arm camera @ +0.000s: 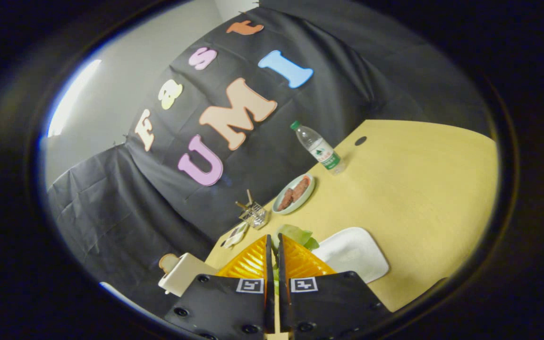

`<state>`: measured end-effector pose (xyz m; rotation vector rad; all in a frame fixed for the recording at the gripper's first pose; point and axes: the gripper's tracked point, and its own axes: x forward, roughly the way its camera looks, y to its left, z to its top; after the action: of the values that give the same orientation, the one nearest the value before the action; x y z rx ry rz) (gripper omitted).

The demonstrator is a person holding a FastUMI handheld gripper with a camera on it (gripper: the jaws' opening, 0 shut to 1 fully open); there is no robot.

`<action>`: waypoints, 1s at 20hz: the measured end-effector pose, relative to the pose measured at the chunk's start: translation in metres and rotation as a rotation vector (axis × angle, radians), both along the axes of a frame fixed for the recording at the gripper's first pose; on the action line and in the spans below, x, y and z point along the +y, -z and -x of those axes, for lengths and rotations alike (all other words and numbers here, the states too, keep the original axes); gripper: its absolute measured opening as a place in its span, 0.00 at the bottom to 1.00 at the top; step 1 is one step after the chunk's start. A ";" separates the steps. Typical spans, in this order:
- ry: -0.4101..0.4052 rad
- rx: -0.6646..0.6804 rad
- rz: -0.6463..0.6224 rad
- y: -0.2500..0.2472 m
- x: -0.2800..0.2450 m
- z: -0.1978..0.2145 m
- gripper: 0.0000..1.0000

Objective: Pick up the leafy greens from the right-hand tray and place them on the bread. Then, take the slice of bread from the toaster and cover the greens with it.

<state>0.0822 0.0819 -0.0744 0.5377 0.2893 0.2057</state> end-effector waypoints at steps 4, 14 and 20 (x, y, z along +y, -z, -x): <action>-0.055 -0.030 0.004 -0.010 0.041 0.007 0.07; -0.247 -0.030 -0.110 -0.001 0.148 -0.001 0.07; -0.304 -0.046 -0.128 0.019 0.211 -0.018 0.07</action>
<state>0.1004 0.2931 -0.0931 0.6136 0.3136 0.5332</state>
